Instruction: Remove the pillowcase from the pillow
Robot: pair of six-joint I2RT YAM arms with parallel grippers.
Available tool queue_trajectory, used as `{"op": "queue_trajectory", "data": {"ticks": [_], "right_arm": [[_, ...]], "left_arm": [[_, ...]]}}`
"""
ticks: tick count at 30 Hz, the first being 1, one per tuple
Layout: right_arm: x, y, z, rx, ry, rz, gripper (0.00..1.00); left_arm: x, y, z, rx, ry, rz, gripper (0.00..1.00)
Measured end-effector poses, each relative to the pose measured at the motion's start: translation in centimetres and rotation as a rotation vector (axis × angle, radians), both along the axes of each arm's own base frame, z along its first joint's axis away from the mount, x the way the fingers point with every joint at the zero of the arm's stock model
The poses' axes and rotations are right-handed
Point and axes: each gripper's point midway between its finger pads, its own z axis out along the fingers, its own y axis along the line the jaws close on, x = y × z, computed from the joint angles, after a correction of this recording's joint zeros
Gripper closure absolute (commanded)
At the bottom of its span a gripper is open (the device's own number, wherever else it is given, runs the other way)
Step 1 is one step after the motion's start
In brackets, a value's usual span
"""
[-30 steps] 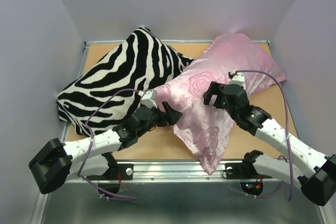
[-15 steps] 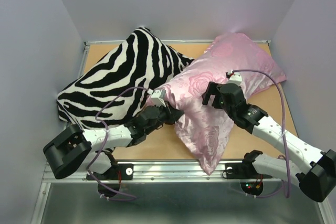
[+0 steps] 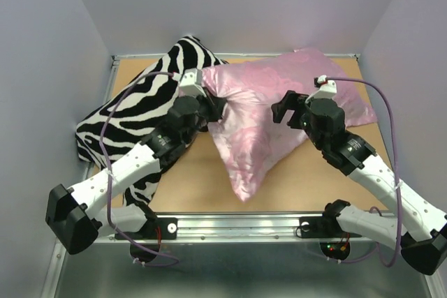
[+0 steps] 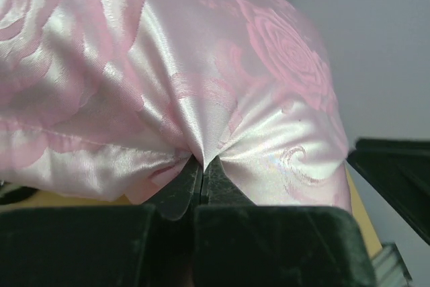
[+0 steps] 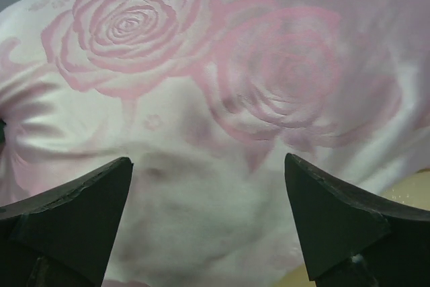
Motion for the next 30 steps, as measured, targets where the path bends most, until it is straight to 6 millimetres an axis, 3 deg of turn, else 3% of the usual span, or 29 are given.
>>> {"op": "queue_trajectory", "data": {"ticks": [4, 8, 12, 15, 19, 22, 30], "right_arm": [[-0.6, -0.6, 0.9, 0.005, -0.017, -0.004, 0.00], [-1.1, -1.4, 0.4, -0.003, -0.015, -0.020, 0.00], [-1.8, -1.8, -2.5, -0.011, 0.036, -0.031, 0.00], [-2.4, -1.5, -6.9, -0.031, 0.122, -0.019, 0.00], [-3.3, -1.1, -12.4, -0.032, 0.205, 0.009, 0.00], [-3.4, -0.4, -14.5, 0.012, 0.190, 0.031, 0.00], [-0.5, 1.4, -14.3, 0.128, 0.024, 0.024, 0.00]], "left_arm": [[3.2, 4.4, 2.3, 0.037, -0.012, 0.132, 1.00], [4.6, 7.3, 4.4, 0.070, -0.018, 0.207, 1.00], [5.5, 9.4, 6.4, 0.068, -0.033, 0.246, 1.00], [6.1, 10.6, 7.0, 0.066, -0.029, 0.264, 1.00], [6.4, 11.4, 6.8, 0.072, -0.015, 0.273, 1.00], [6.3, 11.1, 6.6, 0.074, -0.007, 0.259, 1.00], [6.2, 10.9, 6.4, 0.078, 0.002, 0.243, 1.00]]}}
